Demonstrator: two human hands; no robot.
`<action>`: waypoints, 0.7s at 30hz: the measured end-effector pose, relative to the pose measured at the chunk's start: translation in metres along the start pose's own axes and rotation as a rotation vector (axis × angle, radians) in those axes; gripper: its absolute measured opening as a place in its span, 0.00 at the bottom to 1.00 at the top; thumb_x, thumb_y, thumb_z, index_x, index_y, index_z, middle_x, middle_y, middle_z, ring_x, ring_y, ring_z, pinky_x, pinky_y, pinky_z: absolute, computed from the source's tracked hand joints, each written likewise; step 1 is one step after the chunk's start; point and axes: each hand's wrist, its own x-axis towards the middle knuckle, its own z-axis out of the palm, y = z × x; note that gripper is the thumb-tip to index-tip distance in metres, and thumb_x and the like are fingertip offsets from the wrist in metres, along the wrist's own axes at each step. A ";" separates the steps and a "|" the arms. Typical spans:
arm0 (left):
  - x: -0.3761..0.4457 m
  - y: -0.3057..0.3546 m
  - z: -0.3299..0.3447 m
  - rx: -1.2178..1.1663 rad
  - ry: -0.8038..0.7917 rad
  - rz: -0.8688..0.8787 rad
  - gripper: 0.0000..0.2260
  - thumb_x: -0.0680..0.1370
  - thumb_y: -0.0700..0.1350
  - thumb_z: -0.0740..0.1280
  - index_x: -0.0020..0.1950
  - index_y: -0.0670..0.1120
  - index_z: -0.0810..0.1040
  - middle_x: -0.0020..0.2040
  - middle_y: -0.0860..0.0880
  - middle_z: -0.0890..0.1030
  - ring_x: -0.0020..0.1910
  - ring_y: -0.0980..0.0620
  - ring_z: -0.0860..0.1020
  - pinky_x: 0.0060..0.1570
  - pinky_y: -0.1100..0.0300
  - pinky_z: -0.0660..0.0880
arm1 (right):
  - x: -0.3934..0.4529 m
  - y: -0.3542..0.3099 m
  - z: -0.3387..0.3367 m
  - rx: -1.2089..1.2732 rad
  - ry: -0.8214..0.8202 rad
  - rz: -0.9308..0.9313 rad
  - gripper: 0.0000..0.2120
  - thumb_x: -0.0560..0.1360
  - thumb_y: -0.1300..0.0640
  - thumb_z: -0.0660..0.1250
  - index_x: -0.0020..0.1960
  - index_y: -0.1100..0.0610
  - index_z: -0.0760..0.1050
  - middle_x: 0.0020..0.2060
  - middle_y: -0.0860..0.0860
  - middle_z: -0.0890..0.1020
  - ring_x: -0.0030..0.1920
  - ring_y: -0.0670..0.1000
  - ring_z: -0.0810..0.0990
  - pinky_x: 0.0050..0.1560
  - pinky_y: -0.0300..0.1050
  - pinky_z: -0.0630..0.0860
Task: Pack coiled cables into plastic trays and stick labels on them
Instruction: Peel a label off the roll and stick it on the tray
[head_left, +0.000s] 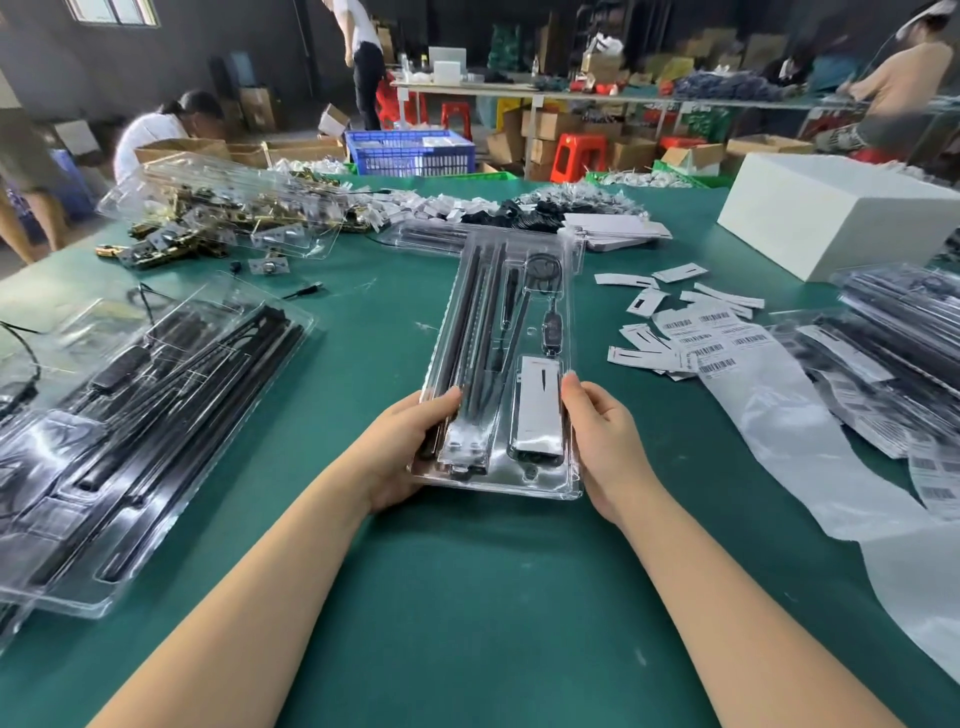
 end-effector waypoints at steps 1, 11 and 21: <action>0.001 0.000 0.000 -0.010 0.008 -0.001 0.06 0.78 0.46 0.66 0.50 0.44 0.78 0.40 0.45 0.81 0.35 0.48 0.80 0.37 0.54 0.80 | 0.000 -0.001 0.000 -0.013 -0.002 0.018 0.24 0.79 0.45 0.63 0.46 0.69 0.70 0.41 0.53 0.72 0.42 0.53 0.69 0.48 0.49 0.67; -0.004 -0.008 0.013 0.008 0.083 0.200 0.16 0.81 0.56 0.57 0.66 0.53 0.73 0.42 0.46 0.85 0.38 0.47 0.83 0.32 0.57 0.78 | 0.018 -0.075 -0.015 -0.174 -0.066 -0.136 0.17 0.80 0.57 0.63 0.68 0.55 0.74 0.52 0.49 0.85 0.45 0.54 0.84 0.44 0.52 0.83; -0.028 -0.030 0.041 1.371 0.108 1.428 0.10 0.73 0.42 0.66 0.53 0.47 0.81 0.40 0.53 0.82 0.36 0.51 0.80 0.34 0.57 0.76 | 0.006 -0.097 -0.052 -1.697 -0.186 -1.224 0.33 0.75 0.68 0.51 0.76 0.45 0.54 0.48 0.54 0.82 0.39 0.56 0.83 0.34 0.51 0.78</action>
